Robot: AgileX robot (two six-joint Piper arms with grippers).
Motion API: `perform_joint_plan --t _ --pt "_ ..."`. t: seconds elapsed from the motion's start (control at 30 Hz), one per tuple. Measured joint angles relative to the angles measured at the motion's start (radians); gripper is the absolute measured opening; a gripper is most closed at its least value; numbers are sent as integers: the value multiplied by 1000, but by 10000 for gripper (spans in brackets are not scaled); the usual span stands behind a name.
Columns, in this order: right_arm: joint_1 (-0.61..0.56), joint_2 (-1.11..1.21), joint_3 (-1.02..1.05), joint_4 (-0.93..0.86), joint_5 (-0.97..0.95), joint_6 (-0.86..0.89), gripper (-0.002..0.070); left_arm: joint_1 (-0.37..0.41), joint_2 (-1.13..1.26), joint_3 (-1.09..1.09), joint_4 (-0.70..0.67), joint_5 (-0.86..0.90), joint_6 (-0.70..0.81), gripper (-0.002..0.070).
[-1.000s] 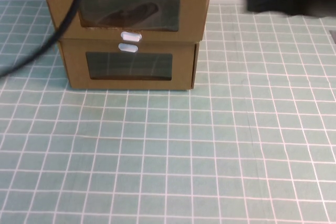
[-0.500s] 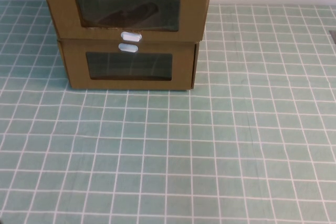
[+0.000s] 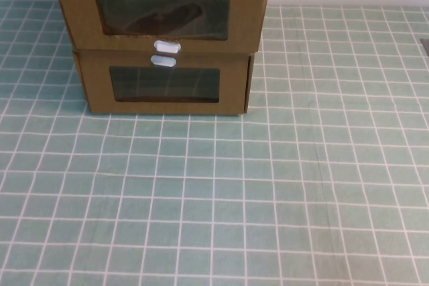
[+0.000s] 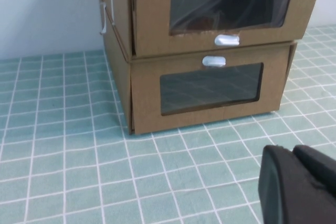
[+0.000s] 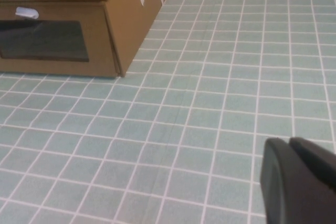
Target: Close the shoe box
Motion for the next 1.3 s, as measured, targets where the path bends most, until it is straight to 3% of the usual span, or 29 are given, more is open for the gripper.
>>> perform_joint_plan --t 0.9,1.3 --pt "0 -40 30 0 -14 0 -14 0 -36 85 -3 -4 0 -5" --pt "0 -40 30 0 -14 0 -14 0 -170 421 97 -498 4 -5"
